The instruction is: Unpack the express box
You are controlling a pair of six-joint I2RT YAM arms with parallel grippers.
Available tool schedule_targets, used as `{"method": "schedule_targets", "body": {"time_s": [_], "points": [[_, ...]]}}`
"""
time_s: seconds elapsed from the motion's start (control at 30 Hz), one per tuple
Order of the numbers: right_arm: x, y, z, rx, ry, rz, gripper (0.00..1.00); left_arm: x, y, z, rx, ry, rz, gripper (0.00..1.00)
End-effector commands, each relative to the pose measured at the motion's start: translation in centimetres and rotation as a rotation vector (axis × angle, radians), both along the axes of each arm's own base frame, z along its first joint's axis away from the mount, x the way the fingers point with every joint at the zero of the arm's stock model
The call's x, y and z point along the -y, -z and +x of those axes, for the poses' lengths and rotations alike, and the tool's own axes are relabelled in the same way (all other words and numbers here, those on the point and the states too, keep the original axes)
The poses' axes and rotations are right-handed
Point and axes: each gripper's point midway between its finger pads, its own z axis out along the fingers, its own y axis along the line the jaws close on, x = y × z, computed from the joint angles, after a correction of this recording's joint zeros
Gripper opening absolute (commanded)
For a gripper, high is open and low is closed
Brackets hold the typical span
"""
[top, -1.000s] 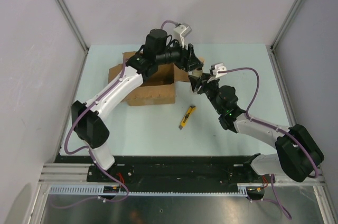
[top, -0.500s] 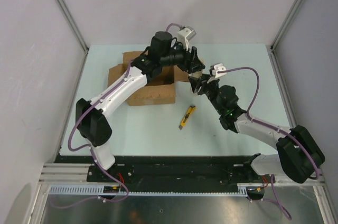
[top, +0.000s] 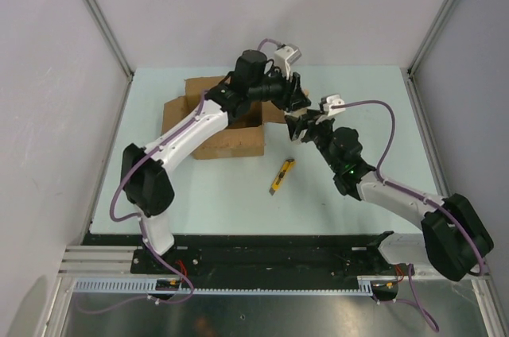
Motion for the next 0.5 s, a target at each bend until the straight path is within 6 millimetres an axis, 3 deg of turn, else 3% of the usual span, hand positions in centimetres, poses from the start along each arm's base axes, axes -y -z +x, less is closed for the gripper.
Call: {"method": "schedule_targets", "body": {"time_s": [0.0,0.03,0.07,0.1,0.13,0.17,0.3,0.47], "points": [[3.6,-7.6,-0.2,0.094,0.108,0.166,0.82,0.9,-1.4,3.1,0.093,-0.076,-0.011,0.0],[4.4,-6.5,-0.1,0.028,0.128,0.152,0.94,1.0,-1.4,3.8,0.099,-0.097,-0.016,0.0],[4.9,-6.7,-0.3,-0.019,0.139,0.204,0.98,1.3,-1.3,4.3,0.102,-0.122,-0.021,0.0],[6.7,-7.5,-0.4,-0.035,0.181,0.231,1.0,1.9,-1.2,5.2,0.119,-0.138,-0.041,0.0],[7.5,-5.4,-0.7,-0.135,0.21,0.193,1.0,2.2,-1.3,5.6,0.13,-0.148,-0.052,0.0],[8.3,-5.3,-1.0,-0.168,0.238,0.208,1.0,2.7,-1.0,5.9,0.134,-0.171,-0.06,0.0],[12.9,-5.6,-2.7,-0.201,0.425,0.222,1.0,4.6,-1.5,7.1,0.236,-0.208,-0.16,0.0],[15.8,-7.1,-3.9,-0.175,0.531,0.225,1.0,7.5,0.8,8.1,0.265,-0.231,-0.178,0.0]]}}
